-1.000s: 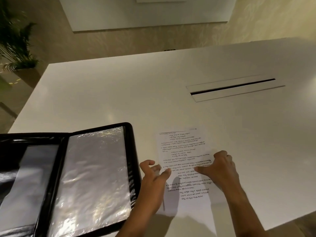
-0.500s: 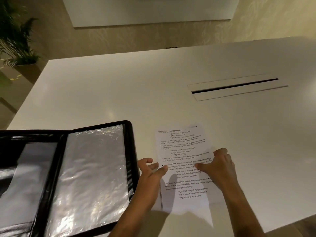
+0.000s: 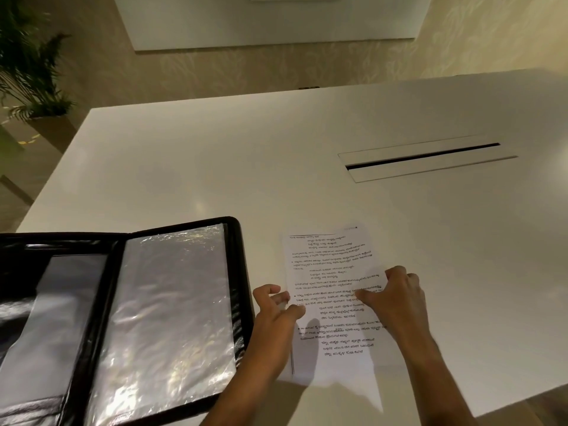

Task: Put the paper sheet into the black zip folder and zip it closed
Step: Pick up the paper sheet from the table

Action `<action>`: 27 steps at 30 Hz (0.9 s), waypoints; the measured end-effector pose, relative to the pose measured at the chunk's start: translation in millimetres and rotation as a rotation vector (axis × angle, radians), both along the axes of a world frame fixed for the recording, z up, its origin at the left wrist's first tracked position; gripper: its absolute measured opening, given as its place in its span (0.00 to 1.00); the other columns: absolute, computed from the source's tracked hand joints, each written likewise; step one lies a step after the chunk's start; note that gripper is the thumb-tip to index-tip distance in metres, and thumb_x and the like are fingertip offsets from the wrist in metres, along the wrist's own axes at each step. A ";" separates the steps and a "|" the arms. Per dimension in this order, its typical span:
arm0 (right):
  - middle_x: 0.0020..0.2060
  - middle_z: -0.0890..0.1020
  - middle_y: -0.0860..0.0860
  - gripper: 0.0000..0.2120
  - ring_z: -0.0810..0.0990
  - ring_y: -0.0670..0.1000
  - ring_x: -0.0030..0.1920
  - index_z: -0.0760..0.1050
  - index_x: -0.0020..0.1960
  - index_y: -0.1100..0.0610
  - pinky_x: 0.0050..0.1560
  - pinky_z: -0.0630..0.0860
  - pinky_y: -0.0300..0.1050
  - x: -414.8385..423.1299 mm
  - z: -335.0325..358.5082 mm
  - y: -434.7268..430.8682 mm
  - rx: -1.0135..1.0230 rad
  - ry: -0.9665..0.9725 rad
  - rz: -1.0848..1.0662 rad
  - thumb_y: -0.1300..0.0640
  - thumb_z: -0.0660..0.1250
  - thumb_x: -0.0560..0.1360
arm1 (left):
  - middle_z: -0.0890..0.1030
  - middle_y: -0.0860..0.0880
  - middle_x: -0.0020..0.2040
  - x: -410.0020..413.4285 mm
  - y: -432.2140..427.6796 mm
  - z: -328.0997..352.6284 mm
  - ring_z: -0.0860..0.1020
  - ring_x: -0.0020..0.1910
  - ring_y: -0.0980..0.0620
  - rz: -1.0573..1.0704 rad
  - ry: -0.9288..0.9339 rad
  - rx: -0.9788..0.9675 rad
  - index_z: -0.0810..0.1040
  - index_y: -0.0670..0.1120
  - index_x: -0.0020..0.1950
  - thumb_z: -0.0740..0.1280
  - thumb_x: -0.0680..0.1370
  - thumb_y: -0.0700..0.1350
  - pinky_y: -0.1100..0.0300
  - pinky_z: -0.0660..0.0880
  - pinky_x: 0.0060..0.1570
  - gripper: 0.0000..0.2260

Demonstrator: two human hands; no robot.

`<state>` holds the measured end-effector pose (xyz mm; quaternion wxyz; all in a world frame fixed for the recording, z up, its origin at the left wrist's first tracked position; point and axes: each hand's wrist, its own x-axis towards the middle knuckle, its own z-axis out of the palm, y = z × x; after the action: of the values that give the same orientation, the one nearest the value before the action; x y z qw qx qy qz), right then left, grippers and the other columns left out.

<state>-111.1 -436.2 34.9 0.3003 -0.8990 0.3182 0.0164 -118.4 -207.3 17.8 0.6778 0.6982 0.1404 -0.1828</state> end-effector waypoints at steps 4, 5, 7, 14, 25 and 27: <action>0.59 0.79 0.59 0.35 0.80 0.64 0.60 0.70 0.66 0.62 0.61 0.82 0.64 3.0 2.8 4.6 0.028 -0.026 -0.003 0.51 0.86 0.70 | 0.79 0.53 0.62 0.7 -0.8 -1.0 0.80 0.57 0.55 -0.004 0.002 0.021 0.67 0.61 0.59 0.69 0.82 0.37 0.56 0.71 0.45 0.20; 0.58 0.79 0.59 0.36 0.81 0.64 0.59 0.69 0.65 0.61 0.59 0.83 0.64 3.7 3.1 5.8 0.041 -0.034 -0.003 0.51 0.87 0.69 | 0.79 0.53 0.62 0.5 -1.2 0.3 0.80 0.57 0.56 -0.002 0.000 0.018 0.67 0.60 0.59 0.70 0.82 0.37 0.56 0.71 0.45 0.20; 0.57 0.80 0.59 0.35 0.82 0.63 0.57 0.67 0.63 0.60 0.57 0.84 0.63 4.0 3.2 7.5 0.062 -0.047 0.001 0.52 0.87 0.69 | 0.80 0.54 0.61 -1.2 -2.3 5.1 0.80 0.55 0.57 0.003 -0.007 0.008 0.67 0.59 0.58 0.72 0.78 0.42 0.56 0.72 0.45 0.18; 0.56 0.76 0.56 0.30 0.80 0.58 0.52 0.67 0.62 0.55 0.50 0.84 0.60 0.2 -2.2 9.3 0.112 -0.134 -0.006 0.56 0.84 0.73 | 0.79 0.55 0.61 -1.4 0.7 -4.2 0.81 0.51 0.62 -0.029 -0.005 0.025 0.67 0.58 0.58 0.69 0.82 0.36 0.63 0.73 0.42 0.18; 0.56 0.85 0.57 0.24 0.88 0.61 0.50 0.71 0.66 0.53 0.48 0.85 0.60 3.5 -8.7 -19.0 0.472 -0.176 -0.178 0.56 0.81 0.77 | 0.80 0.58 0.60 4.7 4.2 -3.6 0.82 0.47 0.67 -0.010 0.028 0.036 0.67 0.55 0.58 0.68 0.83 0.36 0.69 0.74 0.37 0.16; 0.53 0.88 0.58 0.21 0.90 0.62 0.48 0.77 0.67 0.57 0.51 0.86 0.60 5.2 -12.3 -26.9 0.568 -0.178 -0.213 0.59 0.81 0.78 | 0.79 0.57 0.61 4.3 3.9 -2.3 0.82 0.49 0.64 -0.015 0.036 0.033 0.67 0.56 0.58 0.68 0.83 0.36 0.68 0.74 0.38 0.16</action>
<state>-105.9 -463.1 22.6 0.5661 -0.7387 0.3659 -0.0056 -114.1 -203.4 15.5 0.6623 0.7069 0.1502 -0.1980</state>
